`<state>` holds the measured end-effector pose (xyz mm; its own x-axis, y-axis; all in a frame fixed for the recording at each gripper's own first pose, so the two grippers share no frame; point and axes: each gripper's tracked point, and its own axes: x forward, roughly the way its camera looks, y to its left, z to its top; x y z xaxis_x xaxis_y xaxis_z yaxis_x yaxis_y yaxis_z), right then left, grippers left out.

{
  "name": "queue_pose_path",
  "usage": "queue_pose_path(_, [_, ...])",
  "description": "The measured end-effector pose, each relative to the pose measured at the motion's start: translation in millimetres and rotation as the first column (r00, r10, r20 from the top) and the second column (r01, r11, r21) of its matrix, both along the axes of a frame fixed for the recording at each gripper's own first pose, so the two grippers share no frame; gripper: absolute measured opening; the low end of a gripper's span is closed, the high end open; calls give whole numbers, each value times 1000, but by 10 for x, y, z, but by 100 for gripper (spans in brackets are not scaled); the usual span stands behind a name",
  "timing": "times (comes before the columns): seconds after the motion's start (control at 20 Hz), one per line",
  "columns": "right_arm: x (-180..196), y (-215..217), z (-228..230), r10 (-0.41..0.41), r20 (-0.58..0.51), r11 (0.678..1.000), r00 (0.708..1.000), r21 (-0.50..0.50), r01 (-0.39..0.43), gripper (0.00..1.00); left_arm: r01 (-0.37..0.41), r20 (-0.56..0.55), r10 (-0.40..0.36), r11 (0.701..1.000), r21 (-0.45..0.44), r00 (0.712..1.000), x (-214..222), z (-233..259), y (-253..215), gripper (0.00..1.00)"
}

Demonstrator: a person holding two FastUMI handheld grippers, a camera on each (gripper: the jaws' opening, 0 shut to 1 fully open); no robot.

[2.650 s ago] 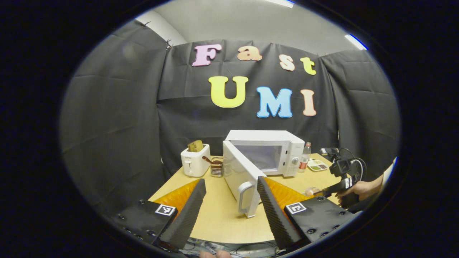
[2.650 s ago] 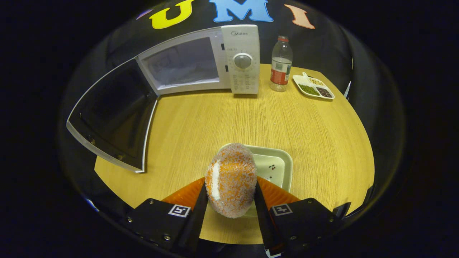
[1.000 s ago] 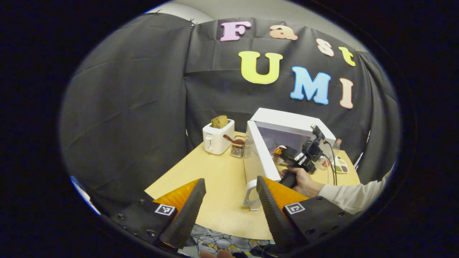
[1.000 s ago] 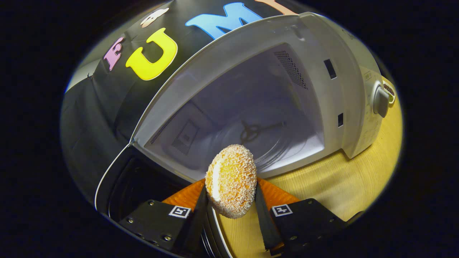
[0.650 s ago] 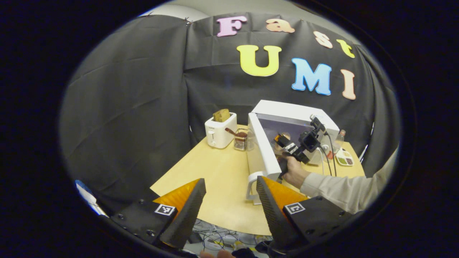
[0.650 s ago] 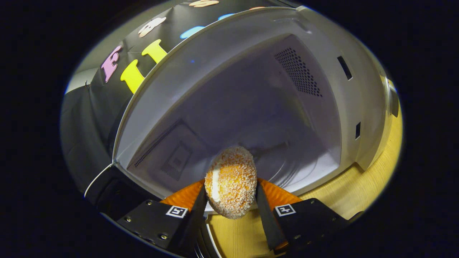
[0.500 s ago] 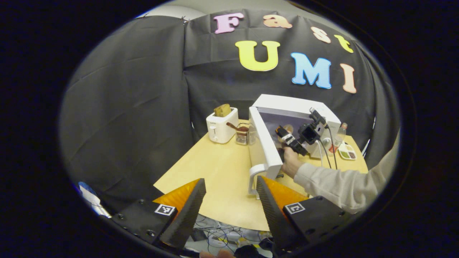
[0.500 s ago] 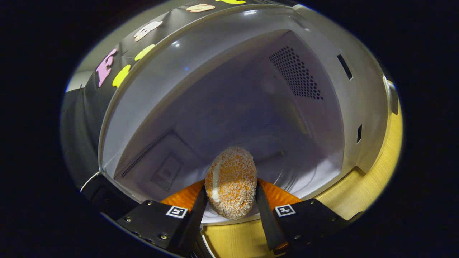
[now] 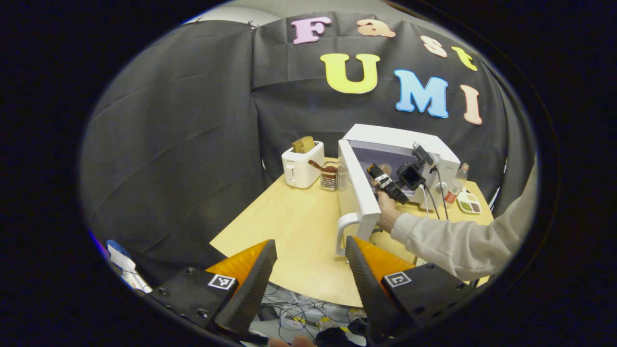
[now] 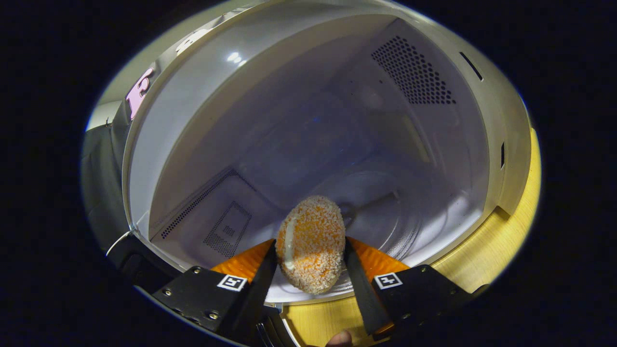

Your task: Open the microwave oven with the left hand, put the food in, and close the microwave oven.

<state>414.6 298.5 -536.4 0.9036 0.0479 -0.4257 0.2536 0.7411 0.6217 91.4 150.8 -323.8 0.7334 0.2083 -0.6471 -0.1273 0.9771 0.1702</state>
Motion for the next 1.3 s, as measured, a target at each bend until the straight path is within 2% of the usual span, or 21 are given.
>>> queue_pose_path(0.1, [-14,-41,37,-8,7,1000,1000,-21,8,98,0,9,0,1000,3,1000,-27,28,31,96])
queue_pose_path(0.2, [-27,-86,15,-12,-8,999,1000,-41,11,98,-8,7,8,1000,3,1000,-72,23,74,96])
queue_pose_path(0.35, [-149,-28,60,34,-20,998,999,-44,-35,98,-26,24,26,1000,-16,999,-89,29,125,96])
queue_pose_path(0.55, [-260,-191,211,51,-16,996,999,-67,-52,98,-29,70,30,999,-25,997,-77,131,207,96])
queue_pose_path(0.75, [-470,-240,449,106,-31,992,994,-69,-108,98,-14,118,18,999,-34,993,-99,242,312,97])
queue_pose_path(0.95, [-776,-339,854,161,-24,978,987,-128,-163,98,20,174,-8,998,-67,985,-78,316,437,95])
queue_pose_path(1.1, [-1041,-355,1097,190,-36,972,981,-133,-193,98,47,209,-28,995,-91,978,-43,326,572,96])
queue_pose_path(1.3, [-1537,-312,1431,266,-56,949,962,-157,-272,98,110,245,-75,985,-133,967,34,289,699,94])
